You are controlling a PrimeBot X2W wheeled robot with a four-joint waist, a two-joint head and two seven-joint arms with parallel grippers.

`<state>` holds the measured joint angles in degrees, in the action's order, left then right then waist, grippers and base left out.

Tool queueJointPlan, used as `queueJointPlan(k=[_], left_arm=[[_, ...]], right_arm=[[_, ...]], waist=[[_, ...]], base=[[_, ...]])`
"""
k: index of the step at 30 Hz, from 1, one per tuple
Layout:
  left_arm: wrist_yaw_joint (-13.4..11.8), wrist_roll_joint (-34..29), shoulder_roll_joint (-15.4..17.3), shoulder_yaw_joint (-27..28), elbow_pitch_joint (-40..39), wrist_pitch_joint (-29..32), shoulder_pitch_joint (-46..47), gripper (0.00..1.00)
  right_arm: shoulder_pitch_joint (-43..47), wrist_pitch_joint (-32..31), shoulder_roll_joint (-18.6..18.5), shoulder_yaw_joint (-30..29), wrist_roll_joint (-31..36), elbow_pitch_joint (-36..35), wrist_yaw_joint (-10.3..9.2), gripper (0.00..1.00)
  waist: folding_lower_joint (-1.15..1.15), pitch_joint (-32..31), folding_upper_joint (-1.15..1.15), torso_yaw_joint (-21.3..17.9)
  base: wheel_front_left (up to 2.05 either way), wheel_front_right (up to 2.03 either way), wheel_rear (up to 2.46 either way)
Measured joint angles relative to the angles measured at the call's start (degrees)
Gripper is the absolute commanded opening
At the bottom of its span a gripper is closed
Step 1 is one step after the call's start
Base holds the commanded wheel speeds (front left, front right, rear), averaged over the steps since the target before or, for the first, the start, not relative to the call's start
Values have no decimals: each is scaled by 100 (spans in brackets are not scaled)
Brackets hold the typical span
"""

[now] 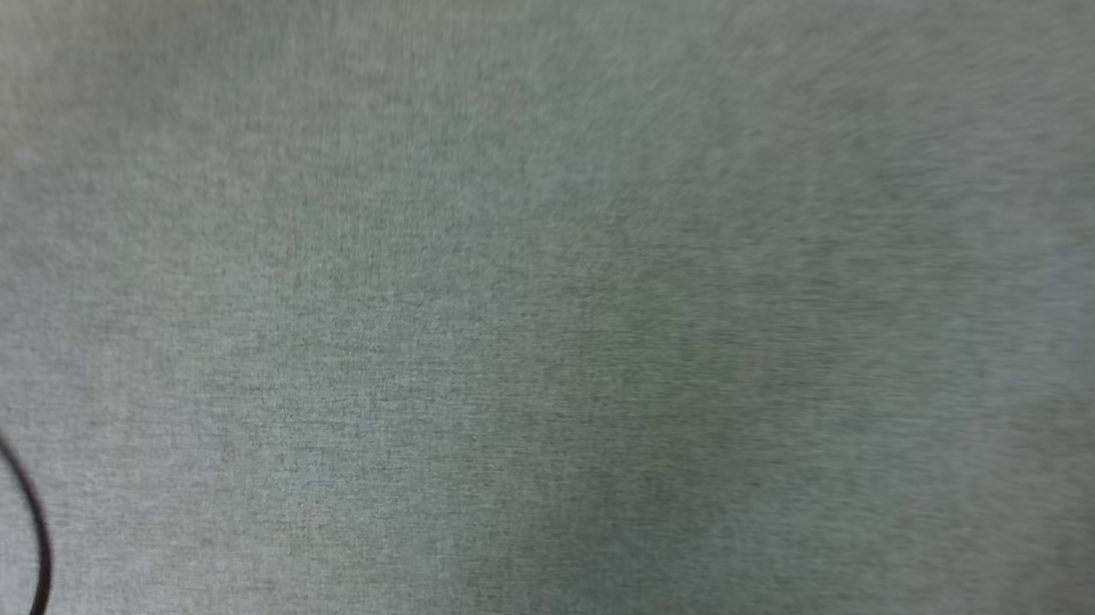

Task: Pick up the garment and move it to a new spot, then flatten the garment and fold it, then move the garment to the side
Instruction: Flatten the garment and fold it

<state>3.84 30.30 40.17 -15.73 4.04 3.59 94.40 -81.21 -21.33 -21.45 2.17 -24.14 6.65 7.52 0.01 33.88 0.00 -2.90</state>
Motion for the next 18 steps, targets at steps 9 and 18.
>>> queueJointPlan(k=[9, 18], left_arm=[[169, -287, -582, -403, 1640, -940, 742, 0], [267, -2, -953, -806, 2087, -1562, -918, 0]], right_arm=[[-669, 1212, 333, 233, 633, 1417, -1, 0], [363, 1847, 399, 626, 333, 2274, -1, 0]], waist=[[0, 543, 0, 307], [0, 383, 0, 489]], base=[[0, 0, 0], [0, 0, 0]])
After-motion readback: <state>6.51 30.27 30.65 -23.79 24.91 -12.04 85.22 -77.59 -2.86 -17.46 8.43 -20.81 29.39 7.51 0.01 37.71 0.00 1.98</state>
